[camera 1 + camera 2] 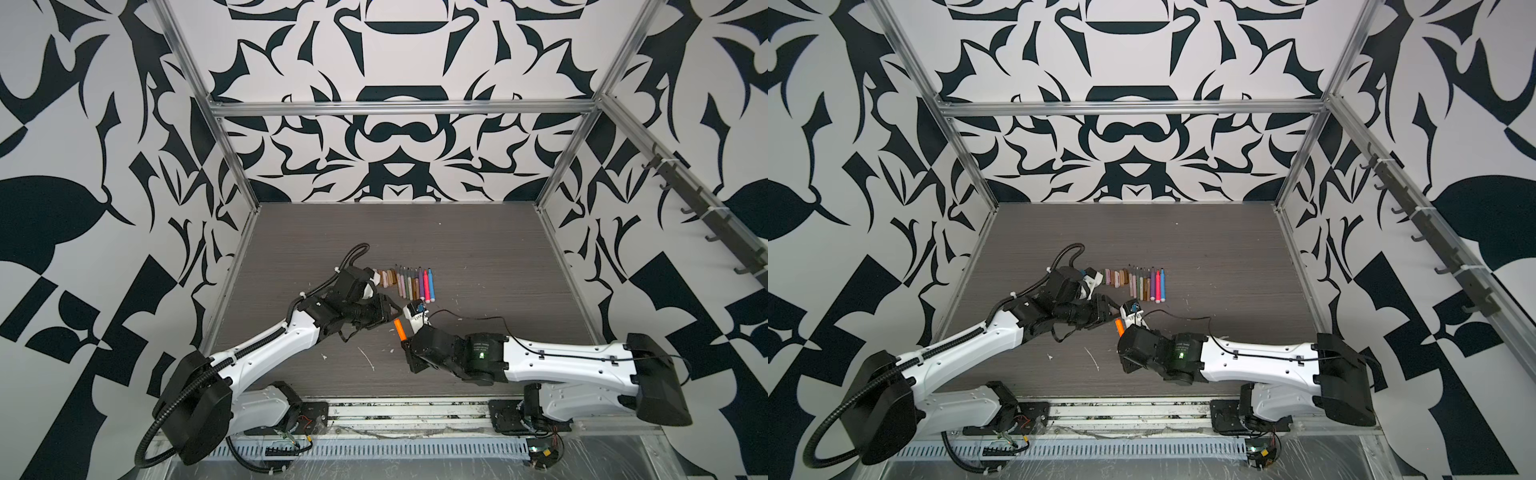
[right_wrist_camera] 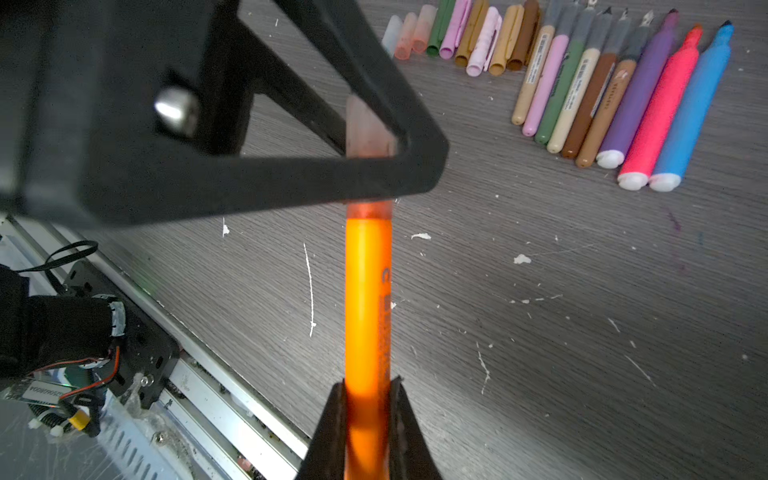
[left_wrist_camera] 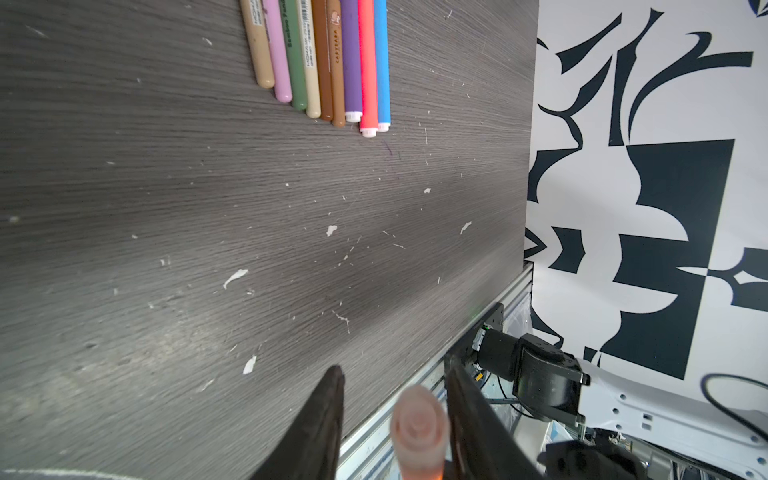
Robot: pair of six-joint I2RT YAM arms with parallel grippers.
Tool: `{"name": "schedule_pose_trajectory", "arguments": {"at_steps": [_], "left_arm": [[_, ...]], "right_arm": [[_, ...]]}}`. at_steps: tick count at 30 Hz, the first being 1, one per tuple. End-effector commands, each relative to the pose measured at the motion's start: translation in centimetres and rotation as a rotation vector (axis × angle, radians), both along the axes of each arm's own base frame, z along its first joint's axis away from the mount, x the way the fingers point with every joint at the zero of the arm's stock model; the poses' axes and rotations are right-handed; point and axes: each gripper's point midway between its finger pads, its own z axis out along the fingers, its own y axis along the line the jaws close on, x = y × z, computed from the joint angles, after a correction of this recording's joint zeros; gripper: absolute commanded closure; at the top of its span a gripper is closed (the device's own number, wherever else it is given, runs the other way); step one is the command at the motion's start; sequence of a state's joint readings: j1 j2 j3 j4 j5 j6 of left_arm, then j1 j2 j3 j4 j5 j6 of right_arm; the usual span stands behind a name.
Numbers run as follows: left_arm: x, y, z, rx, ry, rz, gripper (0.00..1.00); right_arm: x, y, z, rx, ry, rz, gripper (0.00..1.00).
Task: Open the pen caps
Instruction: 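Lift the orange highlighter toward the left gripper while the left gripper reaches over, then close the left gripper on the orange highlighter's translucent cap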
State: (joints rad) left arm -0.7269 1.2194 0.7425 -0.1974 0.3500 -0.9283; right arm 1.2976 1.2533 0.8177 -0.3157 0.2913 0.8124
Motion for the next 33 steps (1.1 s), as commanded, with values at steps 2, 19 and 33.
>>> {"name": "schedule_pose_trajectory", "arguments": {"at_steps": [2,19,33], "left_arm": [[0.8,-0.4,1.0,-0.015,-0.025,0.019,0.59],[0.7,-0.5,1.3,-0.015,-0.028,0.007,1.0],[0.5,-0.6,1.8,-0.037,-0.035,-0.004,1.0]], "right_arm": [[0.1,0.4,1.2,0.054,-0.013,-0.004,1.0],[0.3,0.3,2.0,0.085,-0.028,-0.017,0.72],[2.9,1.1,2.3,0.319,0.141,0.028,0.61]]}}
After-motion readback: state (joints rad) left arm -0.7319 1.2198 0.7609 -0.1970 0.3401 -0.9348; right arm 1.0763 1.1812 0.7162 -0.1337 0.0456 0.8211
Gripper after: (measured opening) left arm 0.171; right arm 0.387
